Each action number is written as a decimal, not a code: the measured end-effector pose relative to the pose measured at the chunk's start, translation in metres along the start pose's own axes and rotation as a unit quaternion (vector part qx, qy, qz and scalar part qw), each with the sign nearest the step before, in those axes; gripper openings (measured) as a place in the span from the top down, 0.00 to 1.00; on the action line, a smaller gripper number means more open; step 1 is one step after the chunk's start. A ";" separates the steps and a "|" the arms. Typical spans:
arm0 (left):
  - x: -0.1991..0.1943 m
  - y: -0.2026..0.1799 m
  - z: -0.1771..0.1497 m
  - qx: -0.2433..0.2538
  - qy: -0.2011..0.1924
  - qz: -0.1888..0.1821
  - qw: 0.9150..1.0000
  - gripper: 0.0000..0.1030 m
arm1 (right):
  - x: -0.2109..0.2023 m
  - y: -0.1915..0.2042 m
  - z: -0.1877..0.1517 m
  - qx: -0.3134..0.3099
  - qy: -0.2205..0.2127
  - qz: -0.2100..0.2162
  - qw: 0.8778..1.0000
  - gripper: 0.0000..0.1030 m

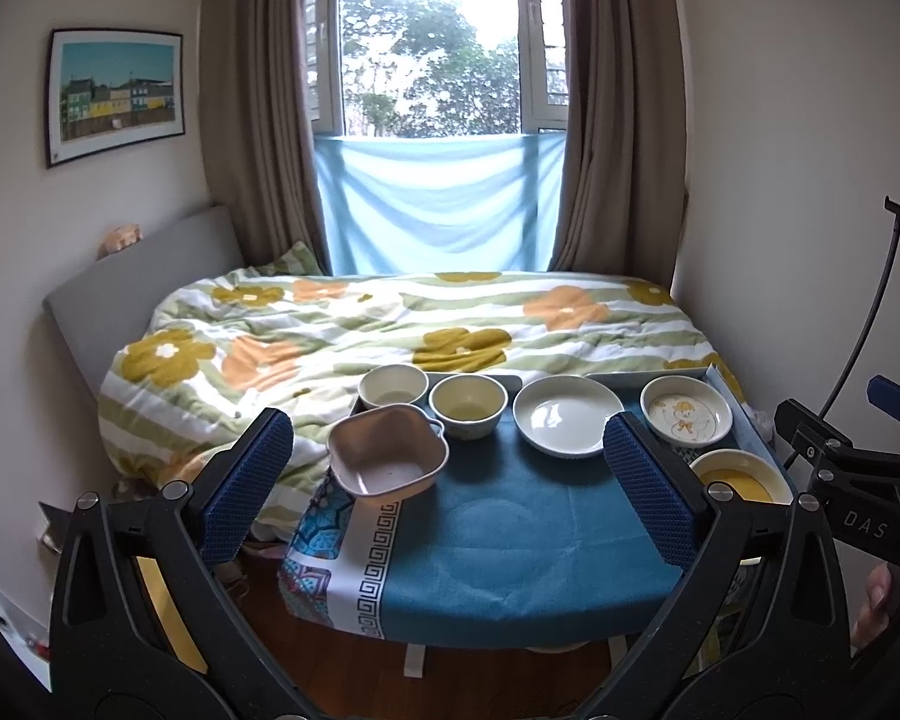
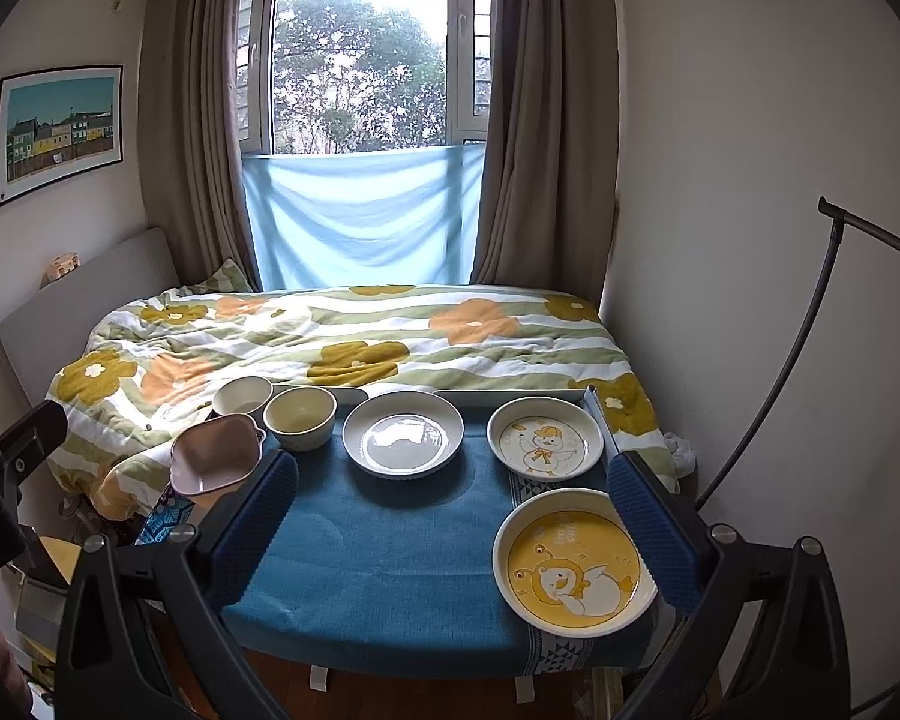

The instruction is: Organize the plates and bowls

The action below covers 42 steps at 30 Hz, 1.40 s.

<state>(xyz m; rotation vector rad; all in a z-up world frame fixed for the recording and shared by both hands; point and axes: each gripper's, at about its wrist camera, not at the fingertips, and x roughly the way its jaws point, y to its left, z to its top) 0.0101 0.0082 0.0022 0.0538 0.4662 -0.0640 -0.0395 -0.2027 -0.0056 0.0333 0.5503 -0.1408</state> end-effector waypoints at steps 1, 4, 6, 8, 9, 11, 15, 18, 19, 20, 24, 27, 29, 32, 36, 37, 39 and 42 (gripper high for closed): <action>0.001 0.000 0.000 0.001 0.001 0.000 1.000 0.01 | 0.000 0.000 0.000 0.000 0.000 0.000 1.000 0.00; 0.001 -0.001 0.000 0.001 0.003 -0.001 1.000 0.01 | 0.000 -0.001 0.001 0.000 0.000 0.000 1.000 0.00; 0.001 -0.001 0.000 0.002 0.003 -0.001 1.000 0.01 | 0.000 -0.001 0.001 0.000 0.000 0.000 1.000 0.00; 0.001 -0.001 0.000 0.001 0.002 -0.003 1.000 0.01 | 0.000 -0.001 0.001 0.000 0.000 0.000 1.000 0.00; 0.001 -0.001 0.000 0.001 0.002 -0.004 1.000 0.01 | 0.000 -0.001 0.001 0.000 0.000 0.000 1.000 0.00; 0.001 -0.001 -0.001 0.003 0.001 -0.002 1.000 0.01 | 0.001 -0.001 0.001 0.000 0.000 0.000 1.000 0.00; 0.000 -0.001 -0.001 0.004 -0.001 0.000 1.000 0.01 | 0.000 -0.001 0.001 0.000 0.000 0.000 1.000 0.00; 0.001 -0.001 -0.001 0.005 0.001 0.003 1.000 0.01 | 0.000 -0.001 0.001 -0.001 0.000 0.000 1.000 0.00; 0.001 -0.001 -0.001 0.005 0.001 0.003 1.000 0.01 | 0.001 -0.001 0.001 0.000 0.000 0.000 1.000 0.00; 0.001 -0.001 -0.001 0.005 0.001 0.003 1.000 0.01 | 0.001 -0.001 0.001 0.000 0.000 0.000 1.000 0.00; 0.001 -0.001 -0.001 0.005 0.002 0.003 1.000 0.01 | 0.000 -0.001 0.001 0.000 0.000 0.000 1.000 0.00; 0.002 -0.001 -0.001 0.006 0.003 0.004 1.000 0.01 | 0.000 0.000 0.000 -0.001 0.000 0.000 1.000 0.00; 0.003 0.000 -0.001 0.008 0.005 0.004 1.000 0.01 | 0.001 -0.001 0.001 -0.003 -0.001 0.003 1.000 0.00; 0.005 -0.001 -0.001 0.017 0.007 0.003 1.000 0.01 | 0.000 0.001 0.003 -0.003 0.000 0.003 1.000 0.00; 0.012 -0.006 0.003 0.037 0.010 -0.002 0.999 0.01 | 0.001 -0.007 0.004 0.009 0.004 -0.012 1.000 0.00; 0.016 -0.008 0.003 0.042 0.015 -0.009 0.999 0.01 | 0.000 -0.011 0.003 0.016 0.006 -0.017 1.000 0.00; 0.025 -0.014 0.003 0.048 0.022 -0.030 0.998 0.01 | 0.004 -0.021 -0.001 0.030 0.016 -0.030 0.999 0.00; 0.044 -0.026 0.000 0.057 0.039 -0.071 0.995 0.01 | 0.012 -0.040 -0.012 0.048 0.040 -0.056 0.996 0.00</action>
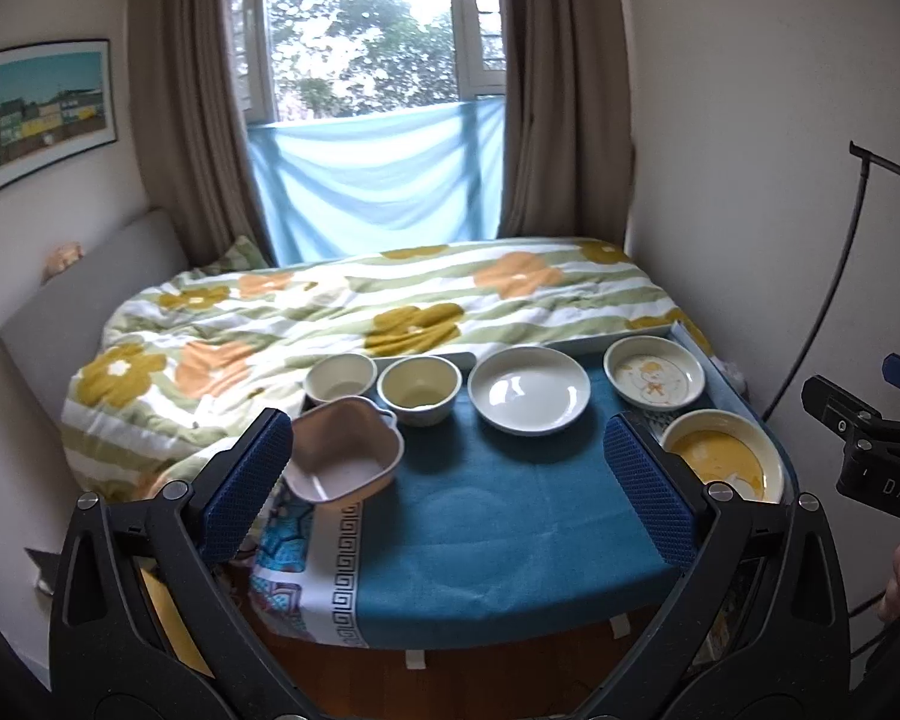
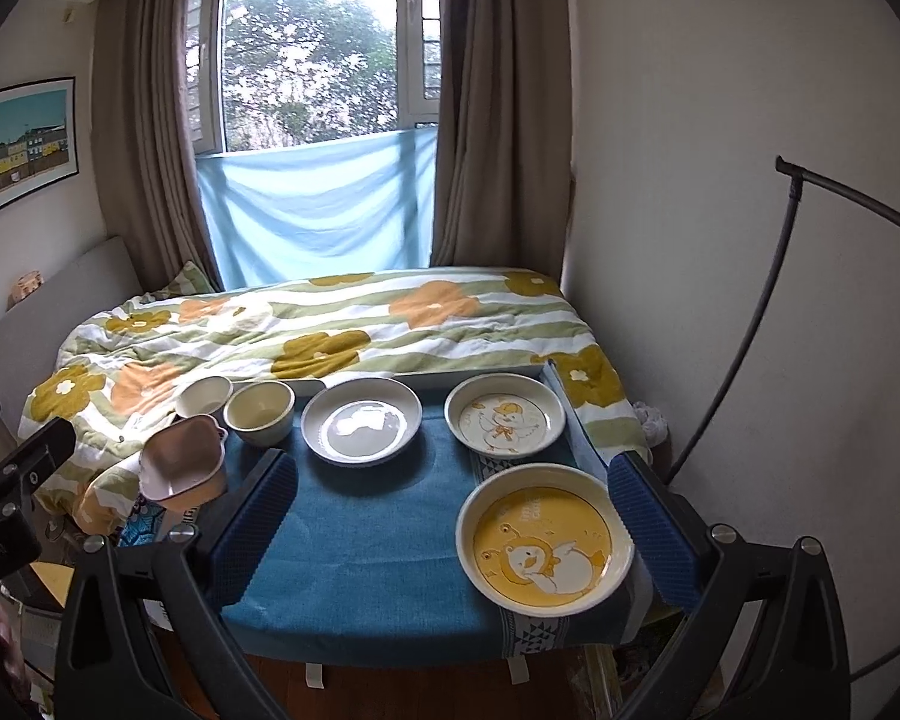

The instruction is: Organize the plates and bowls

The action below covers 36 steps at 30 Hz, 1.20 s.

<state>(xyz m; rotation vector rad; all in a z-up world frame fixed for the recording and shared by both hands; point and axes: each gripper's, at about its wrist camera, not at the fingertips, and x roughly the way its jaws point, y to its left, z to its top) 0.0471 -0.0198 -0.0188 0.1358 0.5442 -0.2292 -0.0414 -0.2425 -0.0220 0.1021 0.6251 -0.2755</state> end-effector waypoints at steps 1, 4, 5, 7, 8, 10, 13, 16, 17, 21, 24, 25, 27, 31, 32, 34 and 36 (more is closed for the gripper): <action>0.009 -0.005 0.000 0.006 0.007 -0.012 1.000 0.01 | 0.004 -0.008 -0.004 0.007 0.007 -0.006 1.000 0.00; 0.038 -0.026 -0.003 0.022 0.033 -0.035 0.999 0.01 | 0.020 -0.034 -0.016 0.028 0.031 -0.018 0.999 0.00; 0.051 -0.036 -0.005 0.025 0.046 -0.048 0.997 0.01 | 0.029 -0.044 -0.021 0.037 0.044 -0.018 0.998 0.00; 0.076 -0.055 -0.009 0.028 0.072 -0.074 0.994 0.01 | 0.046 -0.067 -0.029 0.059 0.066 -0.014 0.996 0.00; 0.090 -0.065 -0.012 0.031 0.084 -0.087 0.992 0.01 | 0.055 -0.079 -0.034 0.071 0.075 -0.012 0.995 0.00; 0.119 -0.089 -0.016 0.040 0.109 -0.108 0.987 0.01 | 0.077 -0.103 -0.045 0.095 0.093 -0.004 0.991 0.00; 0.164 -0.127 -0.025 0.058 0.159 -0.132 0.977 0.01 | 0.116 -0.137 -0.061 0.131 0.133 0.022 0.982 0.08; 0.202 -0.158 -0.037 0.065 0.197 -0.174 0.963 0.01 | 0.152 -0.164 -0.078 0.148 0.169 0.043 0.974 0.19; 0.216 -0.169 -0.042 0.067 0.215 -0.187 0.956 0.01 | 0.163 -0.171 -0.084 0.153 0.179 0.050 0.970 0.21; 0.268 -0.201 -0.064 0.071 0.279 -0.208 0.935 0.05 | 0.202 -0.193 -0.100 0.176 0.221 0.085 0.955 0.41; 0.294 -0.217 -0.078 0.070 0.314 -0.211 0.923 0.18 | 0.222 -0.202 -0.108 0.185 0.242 0.112 0.946 0.51; 0.301 -0.221 -0.082 0.069 0.324 -0.211 0.920 0.20 | 0.227 -0.203 -0.110 0.185 0.246 0.117 0.944 0.54; 0.315 -0.226 -0.090 0.068 0.341 -0.210 0.914 0.30 | 0.235 -0.207 -0.113 0.184 0.252 0.128 0.941 0.58; 0.330 -0.232 -0.098 0.064 0.362 -0.211 0.905 0.54 | 0.244 -0.209 -0.115 0.182 0.252 0.143 0.940 0.71; 0.332 -0.231 -0.100 0.062 0.364 -0.212 0.905 0.60 | 0.248 -0.211 -0.114 0.180 0.253 0.144 0.940 0.72; 0.336 -0.232 -0.101 0.059 0.370 -0.215 0.902 0.75 | 0.252 -0.213 -0.114 0.176 0.254 0.145 0.940 0.76; 0.338 -0.235 -0.103 0.054 0.372 -0.227 0.899 0.82 | 0.255 -0.215 -0.113 0.175 0.256 0.146 0.939 0.81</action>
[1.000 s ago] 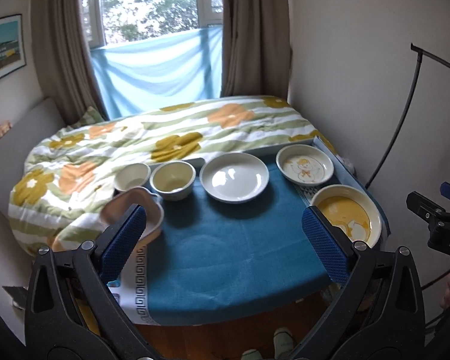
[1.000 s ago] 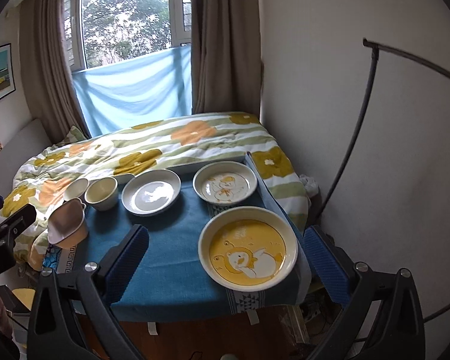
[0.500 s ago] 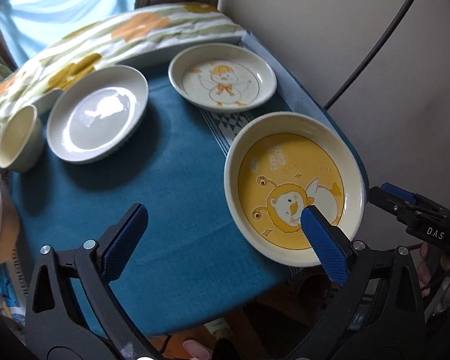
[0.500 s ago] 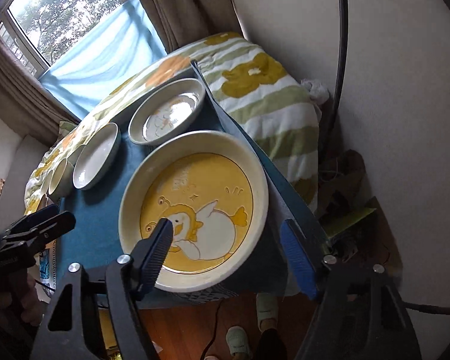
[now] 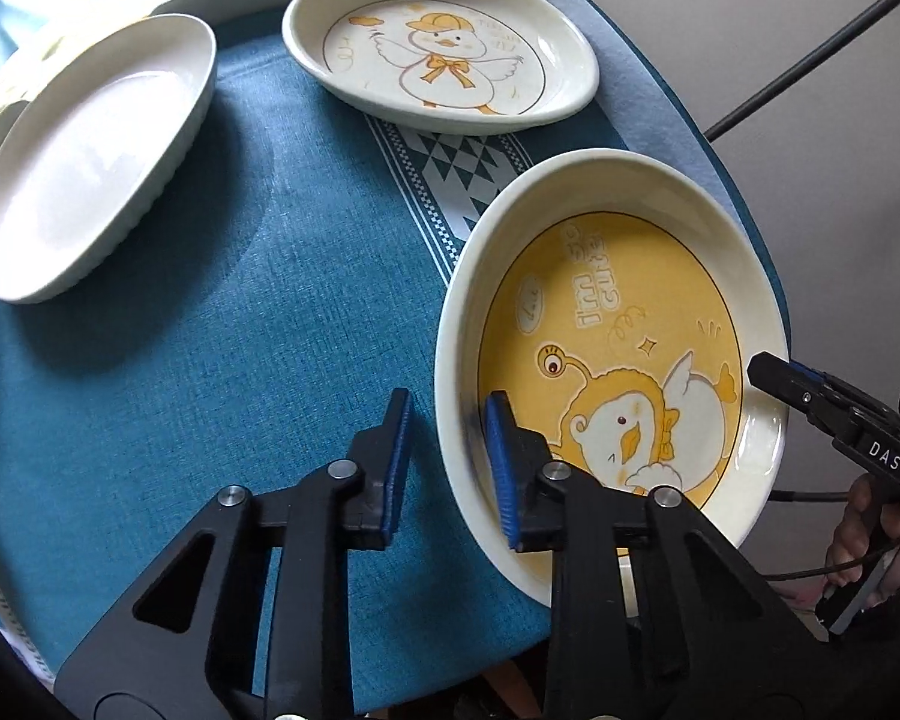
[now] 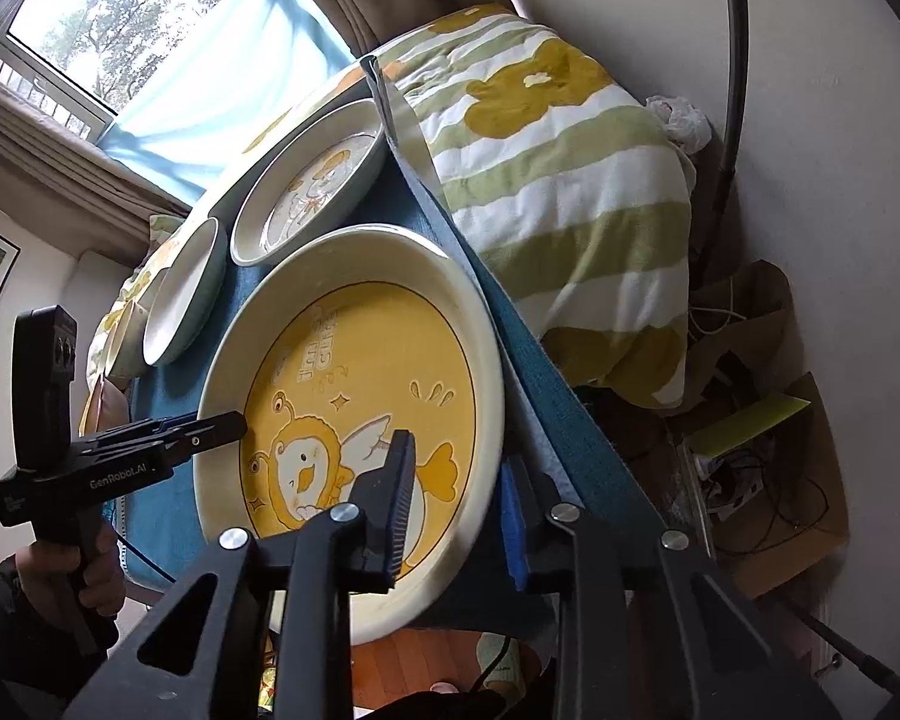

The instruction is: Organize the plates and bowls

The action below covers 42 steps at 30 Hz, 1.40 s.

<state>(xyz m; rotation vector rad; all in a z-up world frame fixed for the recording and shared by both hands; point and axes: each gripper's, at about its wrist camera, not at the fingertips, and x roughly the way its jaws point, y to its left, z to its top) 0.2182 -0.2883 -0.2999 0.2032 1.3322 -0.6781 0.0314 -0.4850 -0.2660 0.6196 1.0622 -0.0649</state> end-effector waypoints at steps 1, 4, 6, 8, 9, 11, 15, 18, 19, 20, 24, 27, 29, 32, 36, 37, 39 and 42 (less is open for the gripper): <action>0.001 -0.002 0.001 0.002 0.000 -0.002 1.000 0.82 | 0.001 -0.001 0.001 0.000 0.002 0.000 1.000 0.83; 0.007 -0.006 0.004 0.004 -0.002 -0.003 1.000 0.85 | 0.002 -0.004 0.004 0.000 0.005 0.002 1.000 0.84; 0.009 -0.006 0.005 0.000 -0.002 -0.006 1.000 0.85 | 0.002 -0.003 0.003 -0.004 0.005 0.000 1.000 0.84; 0.007 -0.003 0.007 -0.002 -0.002 -0.008 1.000 0.85 | 0.002 -0.003 0.003 -0.006 0.005 0.001 1.000 0.84; 0.008 -0.004 0.006 0.000 -0.003 -0.005 1.000 0.85 | 0.002 -0.002 0.003 -0.009 0.006 0.001 1.000 0.84; 0.004 -0.006 0.001 0.010 -0.008 0.002 1.000 0.85 | 0.002 -0.001 0.003 -0.013 0.006 -0.004 1.000 0.84; -0.007 -0.013 -0.002 0.025 -0.018 0.008 1.000 0.84 | 0.000 0.007 0.004 -0.030 -0.003 -0.013 0.999 0.84; -0.011 -0.014 -0.004 0.012 -0.024 0.006 1.000 0.84 | -0.003 0.014 0.007 -0.056 -0.013 -0.025 0.998 0.84; -0.013 -0.016 -0.005 0.008 -0.027 0.007 1.000 0.84 | -0.003 0.017 0.008 -0.063 -0.014 -0.026 0.998 0.84; -0.017 -0.014 -0.007 0.004 -0.031 0.007 0.999 0.84 | -0.004 0.019 0.009 -0.067 -0.016 -0.026 0.997 0.84; -0.036 -0.007 -0.015 -0.007 -0.050 0.009 0.999 0.84 | -0.007 0.031 0.013 -0.088 -0.023 -0.023 0.996 0.84; -0.058 0.001 -0.021 -0.023 -0.065 0.011 0.998 0.84 | -0.007 0.043 0.018 -0.102 -0.024 -0.011 0.994 0.84; -0.074 0.012 -0.028 -0.036 -0.077 0.014 0.996 0.84 | -0.008 0.056 0.022 -0.117 -0.024 -0.003 0.993 0.84; -0.097 0.034 -0.041 -0.056 -0.097 0.020 0.994 0.84 | -0.007 0.080 0.025 -0.142 -0.020 0.012 0.990 0.84; -0.126 0.065 -0.059 -0.085 -0.109 0.033 0.990 0.84 | 0.000 0.115 0.026 -0.164 -0.006 0.031 0.986 0.84; -0.133 0.073 -0.066 -0.092 -0.112 0.037 0.989 0.84 | 0.002 0.125 0.025 -0.169 -0.003 0.036 0.985 0.84; -0.142 0.092 -0.075 -0.104 -0.114 0.045 0.987 0.84 | 0.009 0.144 0.021 -0.181 0.004 0.043 0.983 0.84; -0.153 0.121 -0.097 -0.117 -0.117 0.048 0.985 0.84 | 0.022 0.173 0.012 -0.194 0.014 0.054 0.979 0.84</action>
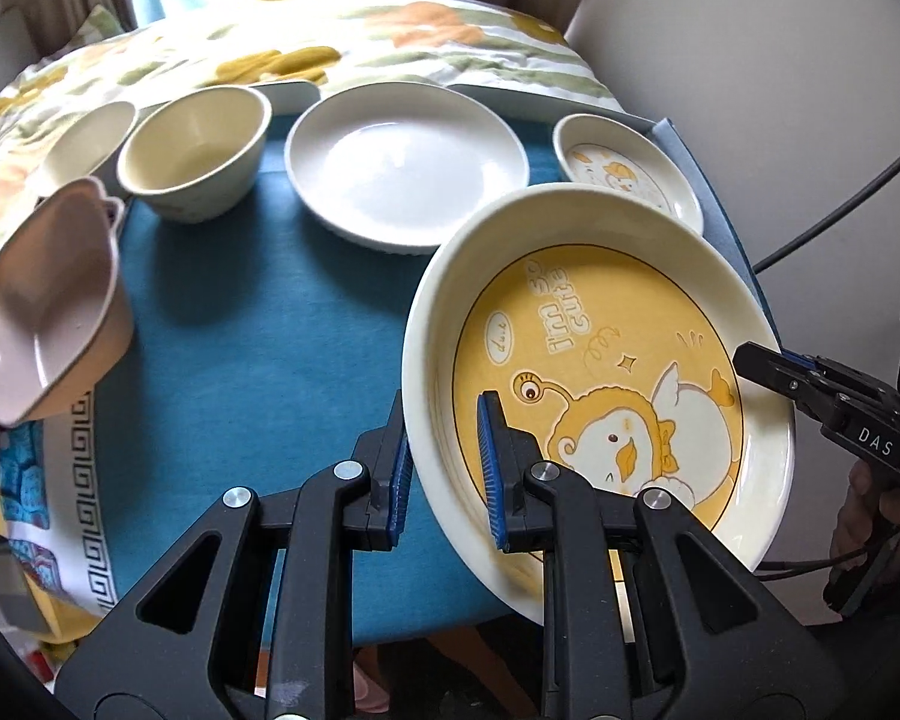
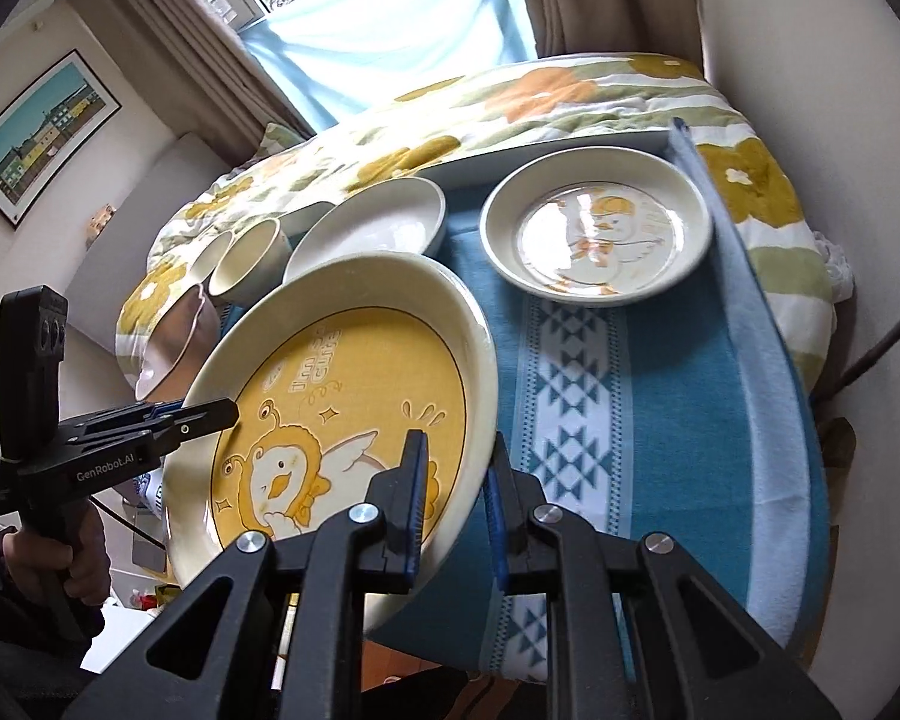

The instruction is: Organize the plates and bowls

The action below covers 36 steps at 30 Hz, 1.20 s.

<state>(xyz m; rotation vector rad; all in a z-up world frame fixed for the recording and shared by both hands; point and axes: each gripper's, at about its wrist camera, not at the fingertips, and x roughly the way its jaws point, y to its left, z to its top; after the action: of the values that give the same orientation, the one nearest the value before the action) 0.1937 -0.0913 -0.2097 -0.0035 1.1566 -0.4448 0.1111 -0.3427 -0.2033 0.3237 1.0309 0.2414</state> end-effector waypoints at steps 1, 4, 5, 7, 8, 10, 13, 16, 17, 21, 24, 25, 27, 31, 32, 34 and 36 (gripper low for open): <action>-0.004 0.012 -0.003 -0.004 0.000 -0.001 1.000 0.84 | 0.007 0.009 0.002 -0.003 0.004 0.004 1.000 0.84; -0.008 0.049 -0.014 -0.017 0.003 0.009 1.000 0.84 | 0.032 0.036 0.003 -0.008 0.014 0.015 1.000 0.84; -0.009 0.060 -0.018 -0.020 0.006 0.013 1.000 0.84 | 0.041 0.045 0.003 -0.011 0.016 0.017 1.000 0.84; -0.009 0.081 -0.025 -0.029 0.010 0.017 0.999 0.84 | 0.056 0.063 0.003 -0.016 0.020 0.022 0.999 0.84; -0.007 0.091 -0.028 -0.033 0.012 0.018 0.999 0.84 | 0.064 0.072 0.002 -0.019 0.022 0.024 0.999 0.84; -0.003 0.112 -0.034 -0.044 0.019 0.020 0.999 0.84 | 0.078 0.087 0.000 -0.022 0.027 0.027 0.999 0.84; 0.002 0.141 -0.044 -0.054 0.024 0.023 0.998 0.84 | 0.098 0.105 -0.003 -0.027 0.035 0.027 0.999 0.84; 0.008 0.162 -0.054 -0.064 0.027 0.024 0.997 0.84 | 0.116 0.113 -0.007 -0.027 0.045 0.029 0.998 0.84; 0.011 0.166 -0.055 -0.065 0.027 0.024 0.997 0.84 | 0.120 0.115 -0.009 -0.028 0.046 0.030 0.998 0.84; 0.013 0.176 -0.068 -0.066 0.021 0.027 0.997 0.84 | 0.130 0.115 -0.013 -0.029 0.046 0.036 0.998 0.84; 0.017 0.173 -0.066 -0.066 0.009 0.028 0.997 0.84 | 0.133 0.111 -0.015 -0.030 0.052 0.032 0.998 0.84; 0.017 0.172 -0.066 -0.064 0.007 0.031 0.997 0.84 | 0.133 0.109 -0.016 -0.029 0.055 0.033 0.998 0.84; 0.018 0.170 -0.064 -0.061 0.006 0.034 0.998 0.84 | 0.133 0.109 -0.016 -0.031 0.058 0.032 0.997 0.84; 0.018 0.171 -0.061 -0.066 0.007 0.033 0.997 0.84 | 0.135 0.115 -0.017 -0.042 0.063 0.025 0.997 0.84; 0.019 0.170 -0.060 -0.068 0.007 0.034 0.997 0.84 | 0.137 0.116 -0.016 -0.042 0.064 0.025 0.997 0.84; 0.019 0.167 -0.060 -0.066 0.008 0.043 0.997 0.84 | 0.138 0.116 -0.015 -0.041 0.068 0.026 0.997 0.84; 0.020 0.165 -0.059 -0.063 0.011 0.053 0.997 0.83 | 0.139 0.117 -0.014 -0.042 0.072 0.025 0.996 0.84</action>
<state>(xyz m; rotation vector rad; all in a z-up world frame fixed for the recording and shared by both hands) 0.2039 0.0654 -0.2891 -0.0466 1.1986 -0.2789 0.1619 -0.1843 -0.2768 0.2582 1.1519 0.3560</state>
